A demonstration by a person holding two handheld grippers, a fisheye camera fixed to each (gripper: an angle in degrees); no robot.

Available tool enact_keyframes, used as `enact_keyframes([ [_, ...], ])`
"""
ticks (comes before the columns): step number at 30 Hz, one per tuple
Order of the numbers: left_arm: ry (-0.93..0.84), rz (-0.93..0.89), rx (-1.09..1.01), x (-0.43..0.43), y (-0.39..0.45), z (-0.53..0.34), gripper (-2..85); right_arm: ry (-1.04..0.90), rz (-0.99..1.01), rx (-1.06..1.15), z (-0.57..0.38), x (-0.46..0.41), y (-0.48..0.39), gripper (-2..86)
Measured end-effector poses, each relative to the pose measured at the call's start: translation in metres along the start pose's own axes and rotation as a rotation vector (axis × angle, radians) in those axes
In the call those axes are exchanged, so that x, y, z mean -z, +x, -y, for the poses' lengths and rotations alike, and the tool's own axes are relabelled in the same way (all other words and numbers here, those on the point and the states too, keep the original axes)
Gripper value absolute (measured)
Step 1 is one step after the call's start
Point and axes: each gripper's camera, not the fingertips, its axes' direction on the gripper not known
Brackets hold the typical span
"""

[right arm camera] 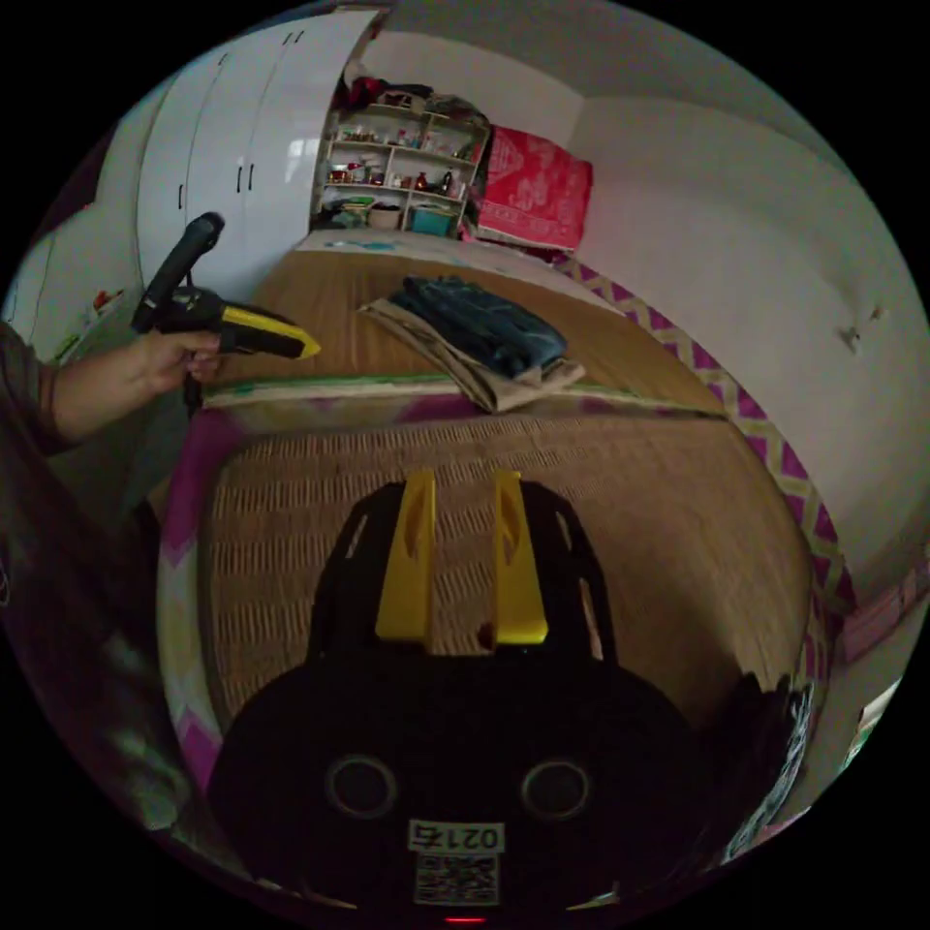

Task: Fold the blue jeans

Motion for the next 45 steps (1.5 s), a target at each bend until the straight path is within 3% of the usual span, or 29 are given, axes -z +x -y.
enact_keyframes([
  [4, -0.035, 0.123, 0.159, 0.005, -0.062, -0.028, -1.0, 0.0, 0.004, 0.067, 0.099, -0.078, -0.072, 9.7],
  [14, -0.048, 0.072, 0.202, -0.006, -0.096, -0.045, -1.0, -0.025, -0.062, 0.296, 0.301, -0.26, -0.191, 10.5],
  [21, -0.055, 0.074, 0.196, -0.004, -0.105, -0.043, -1.0, -0.138, -0.079, 0.508, 0.368, -0.357, -0.267, 13.3],
  [25, -0.054, 0.068, 0.198, -0.003, -0.112, -0.042, -1.0, -0.182, -0.155, 0.505, 0.386, -0.395, -0.289, 8.5],
  [33, -0.051, 0.061, 0.201, -0.002, -0.122, -0.039, -1.0, -0.131, -0.03, 0.218, 0.428, -0.36, -0.245, 4.3],
  [39, -0.052, 0.067, 0.198, -0.003, -0.127, -0.036, -1.0, -0.052, -0.119, 0.042, 0.449, -0.242, -0.131, 3.3],
  [45, -0.05, 0.067, 0.199, -0.004, -0.131, -0.032, -1.0, -0.019, -0.274, -0.004, 0.397, -0.076, -0.043, 2.7],
])
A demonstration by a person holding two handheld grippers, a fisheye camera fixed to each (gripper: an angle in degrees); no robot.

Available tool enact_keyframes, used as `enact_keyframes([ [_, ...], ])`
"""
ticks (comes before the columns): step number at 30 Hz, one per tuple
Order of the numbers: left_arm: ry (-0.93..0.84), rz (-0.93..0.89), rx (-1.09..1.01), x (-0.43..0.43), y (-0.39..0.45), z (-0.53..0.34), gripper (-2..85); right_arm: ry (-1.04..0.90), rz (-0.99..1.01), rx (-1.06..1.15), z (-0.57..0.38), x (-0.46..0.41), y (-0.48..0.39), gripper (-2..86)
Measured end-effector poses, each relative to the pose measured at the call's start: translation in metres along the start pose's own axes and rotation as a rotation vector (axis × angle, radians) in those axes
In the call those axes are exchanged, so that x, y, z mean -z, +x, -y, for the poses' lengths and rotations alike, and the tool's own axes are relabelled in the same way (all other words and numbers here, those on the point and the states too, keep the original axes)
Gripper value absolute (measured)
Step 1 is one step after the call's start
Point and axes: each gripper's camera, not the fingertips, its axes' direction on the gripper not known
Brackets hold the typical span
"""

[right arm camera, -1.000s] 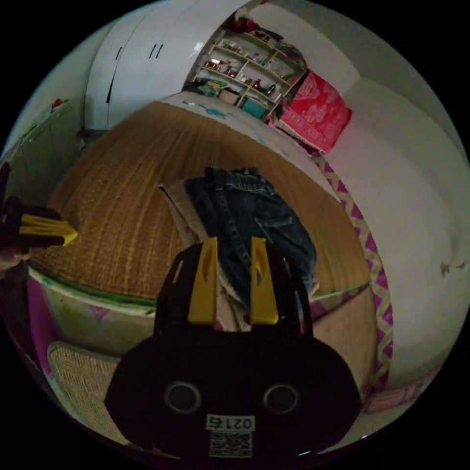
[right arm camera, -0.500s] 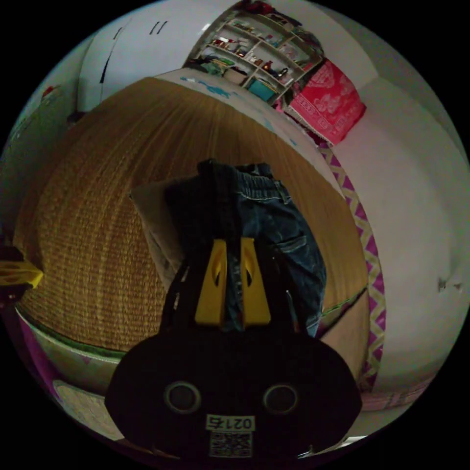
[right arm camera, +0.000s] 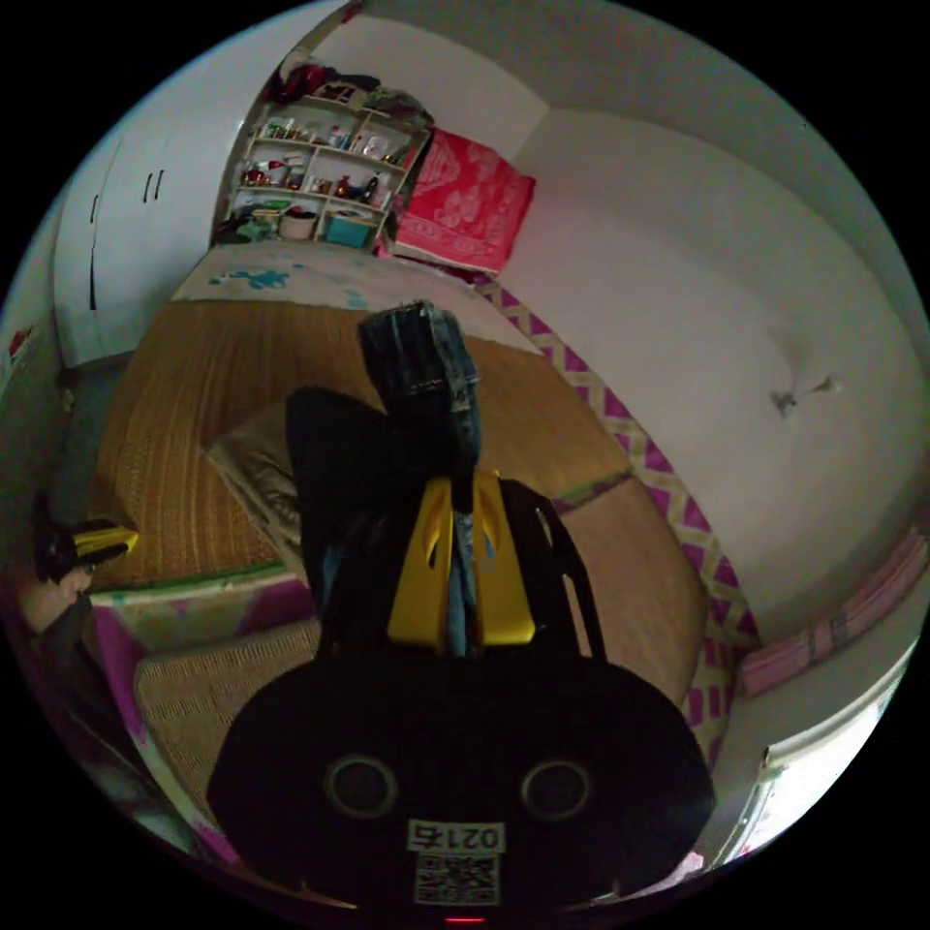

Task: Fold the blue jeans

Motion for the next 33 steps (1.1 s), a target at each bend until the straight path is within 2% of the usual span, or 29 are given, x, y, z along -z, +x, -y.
enact_keyframes([
  [3, 0.004, -0.021, 0.008, 0.0, -0.004, 0.002, -1.0, -0.023, -0.086, 0.053, -0.048, 0.074, 0.017, 2.7],
  [7, 0.0, -0.032, -0.01, 0.003, -0.001, 0.004, -1.0, -0.144, -0.127, 0.171, -0.143, 0.14, -0.02, 3.4],
  [9, 0.001, -0.109, -0.045, 0.014, 0.011, 0.003, -0.9, -0.242, -0.079, 0.201, -0.191, 0.141, -0.051, 3.8],
  [11, 0.05, -0.254, -0.127, 0.036, 0.042, -0.002, -0.9, -0.417, -0.022, 0.262, -0.259, 0.113, -0.099, 4.5],
  [13, 0.032, -0.309, -0.197, 0.046, 0.073, -0.005, -0.7, -0.492, 0.012, 0.261, -0.306, 0.103, -0.118, 4.8],
  [16, -0.002, -0.383, -0.25, 0.048, 0.114, -0.01, 0.2, -0.338, -0.024, 0.125, -0.342, 0.156, -0.093, 4.3],
  [20, -0.071, -0.5, -0.31, 0.036, 0.159, -0.011, 7.2, -0.198, 0.117, 0.008, -0.353, 0.225, -0.033, 7.3],
  [25, -0.136, -0.673, -0.304, 0.015, 0.193, -0.009, 11.3, -0.158, 0.234, 0.021, -0.348, 0.248, 0.011, 14.1],
  [29, -0.294, -0.856, -0.228, -0.022, 0.214, -0.006, 15.1, -0.184, 0.073, 0.055, -0.333, 0.235, 0.045, 10.5],
  [33, -0.359, -0.857, -0.165, -0.048, 0.229, -0.005, 14.9, -0.184, 0.172, -0.09, -0.327, 0.248, 0.133, 5.6],
])
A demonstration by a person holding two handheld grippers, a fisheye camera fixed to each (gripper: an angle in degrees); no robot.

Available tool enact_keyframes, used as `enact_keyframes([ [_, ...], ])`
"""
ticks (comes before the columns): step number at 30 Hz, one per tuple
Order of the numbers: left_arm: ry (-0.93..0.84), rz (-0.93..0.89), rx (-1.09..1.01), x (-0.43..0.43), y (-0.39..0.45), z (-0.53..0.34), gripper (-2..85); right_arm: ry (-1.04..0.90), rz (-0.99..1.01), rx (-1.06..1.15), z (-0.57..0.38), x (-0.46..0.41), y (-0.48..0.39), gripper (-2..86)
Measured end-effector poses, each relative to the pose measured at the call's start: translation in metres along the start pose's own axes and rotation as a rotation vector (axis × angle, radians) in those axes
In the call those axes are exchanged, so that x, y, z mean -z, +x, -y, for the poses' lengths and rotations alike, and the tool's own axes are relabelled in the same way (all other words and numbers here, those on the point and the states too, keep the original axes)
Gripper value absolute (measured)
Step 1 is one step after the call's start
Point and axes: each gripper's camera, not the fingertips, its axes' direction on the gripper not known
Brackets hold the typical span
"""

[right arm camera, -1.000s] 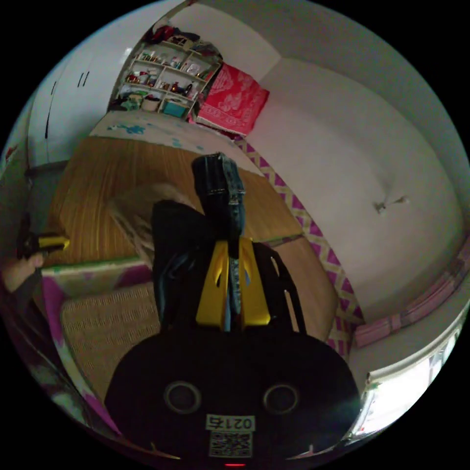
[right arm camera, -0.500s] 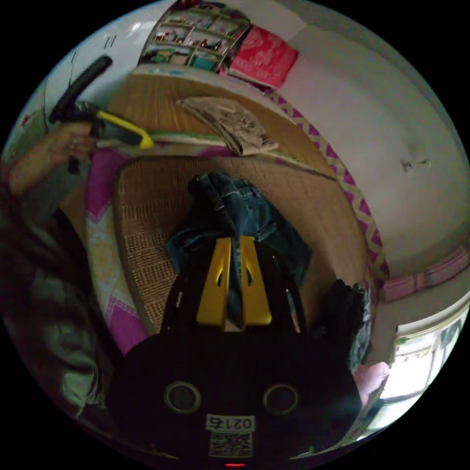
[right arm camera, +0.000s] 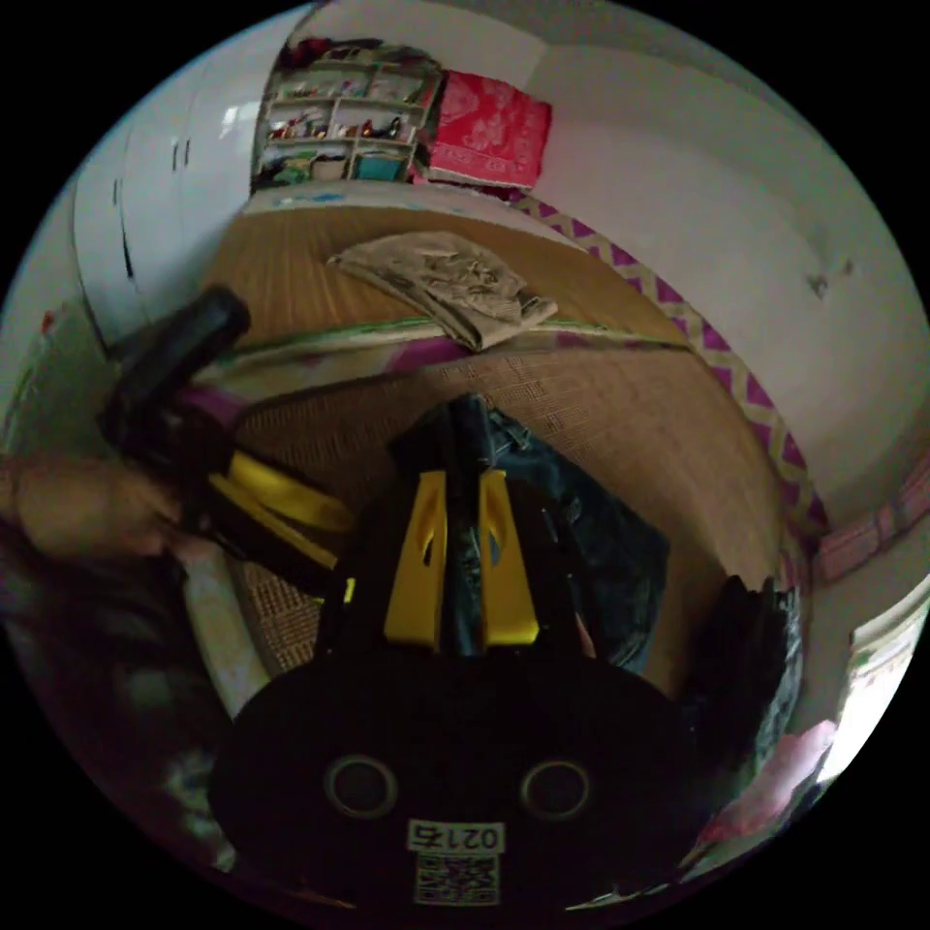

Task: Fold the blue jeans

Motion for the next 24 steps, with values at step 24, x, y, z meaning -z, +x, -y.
enact_keyframes([
  [24, 0.019, 0.132, -0.326, 0.018, 0.022, 0.016, -0.6, 0.41, 0.343, -1.304, -0.622, 0.275, 0.521, 3.4],
])
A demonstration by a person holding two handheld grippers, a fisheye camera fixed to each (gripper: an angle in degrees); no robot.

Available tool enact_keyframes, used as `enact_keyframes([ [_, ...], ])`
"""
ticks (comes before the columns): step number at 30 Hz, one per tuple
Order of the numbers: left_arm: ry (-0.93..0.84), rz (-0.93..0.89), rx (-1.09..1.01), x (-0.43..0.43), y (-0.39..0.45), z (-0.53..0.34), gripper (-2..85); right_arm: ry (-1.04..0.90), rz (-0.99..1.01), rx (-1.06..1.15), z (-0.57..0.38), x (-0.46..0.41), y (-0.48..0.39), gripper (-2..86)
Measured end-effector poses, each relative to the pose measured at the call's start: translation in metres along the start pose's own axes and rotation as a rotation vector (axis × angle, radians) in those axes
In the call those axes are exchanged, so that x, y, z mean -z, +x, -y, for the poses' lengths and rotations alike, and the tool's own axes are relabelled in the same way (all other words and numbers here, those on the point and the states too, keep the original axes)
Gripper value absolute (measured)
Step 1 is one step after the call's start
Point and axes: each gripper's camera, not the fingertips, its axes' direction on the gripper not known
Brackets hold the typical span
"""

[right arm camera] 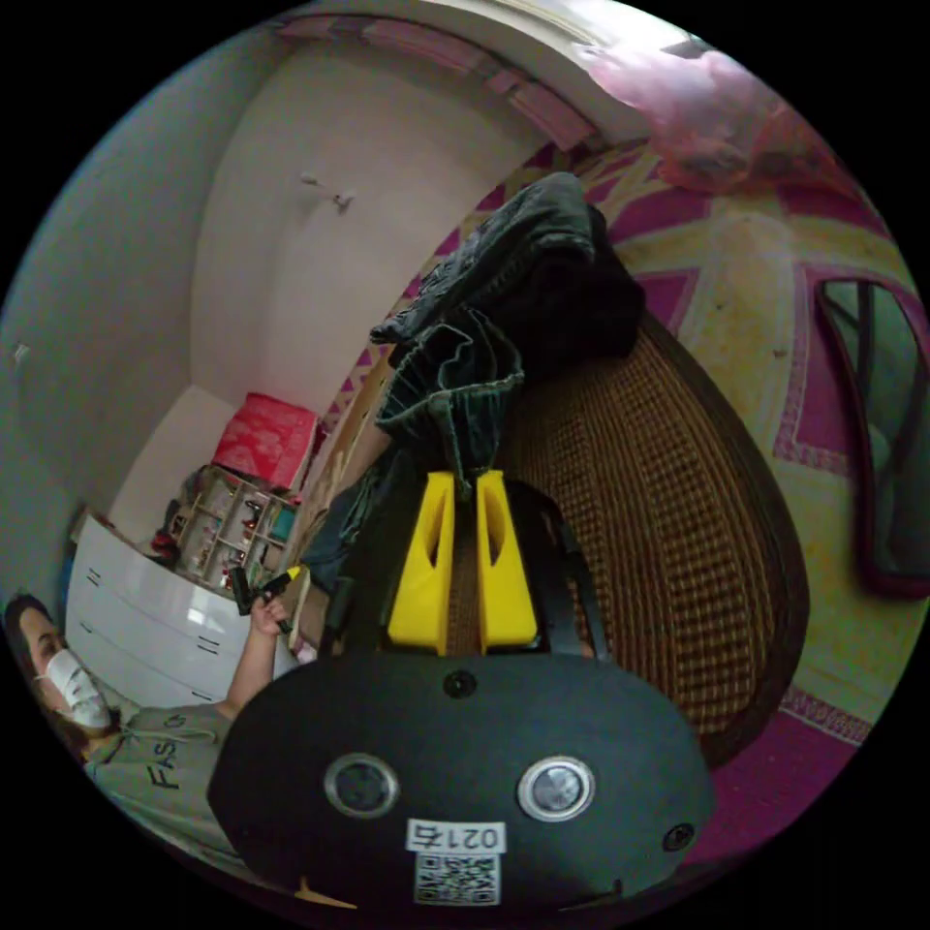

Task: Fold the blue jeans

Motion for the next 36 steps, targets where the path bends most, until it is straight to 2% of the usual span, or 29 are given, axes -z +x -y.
enact_keyframes([
  [6, -0.005, 0.065, -0.202, -0.02, 0.097, 0.01, 0.4, 0.048, -0.016, 0.0, -0.019, 0.043, 0.007, 3.7],
  [10, -0.122, 0.077, -0.339, -0.092, 0.165, 0.031, 4.2, 0.04, 0.061, -0.11, -0.025, 0.047, 0.035, 5.4],
  [12, -0.153, 0.078, -0.407, -0.122, 0.197, 0.039, 5.6, 0.097, -0.009, -0.083, -0.031, 0.064, 0.018, 6.5],
  [14, -0.19, 0.133, -0.506, -0.159, 0.236, 0.046, 7.2, 0.209, -0.195, 0.036, -0.046, 0.085, -0.026, 7.7],
  [18, -0.245, 0.179, -0.554, -0.202, 0.269, 0.057, 8.7, 0.228, -0.334, 0.315, -0.063, 0.064, -0.104, 8.8],
  [20, -0.273, 0.184, -0.565, -0.217, 0.281, 0.063, 8.2, 0.146, -0.339, 0.462, -0.069, 0.021, -0.143, 9.7],
  [24, -0.304, 0.155, -0.56, -0.217, 0.286, 0.07, 4.1, -0.024, -0.344, 0.589, -0.079, -0.066, -0.174, 11.0],
  [27, -0.256, 0.096, -0.464, -0.197, 0.274, 0.081, 0.2, -0.143, -0.463, 0.66, -0.091, -0.139, -0.184, 10.9],
  [29, -0.102, -0.009, -0.355, -0.152, 0.254, 0.092, -0.5, -0.124, -0.53, 0.707, -0.105, -0.168, -0.191, 10.1],
  [33, 0.121, -0.016, -0.235, -0.043, 0.211, 0.105, -0.8, -0.127, -0.484, 0.651, -0.114, -0.188, -0.185, 9.6],
  [36, 0.293, 0.067, -0.125, 0.068, 0.159, 0.098, -0.9, -0.146, -0.411, 0.604, -0.118, -0.2, -0.173, 9.5],
])
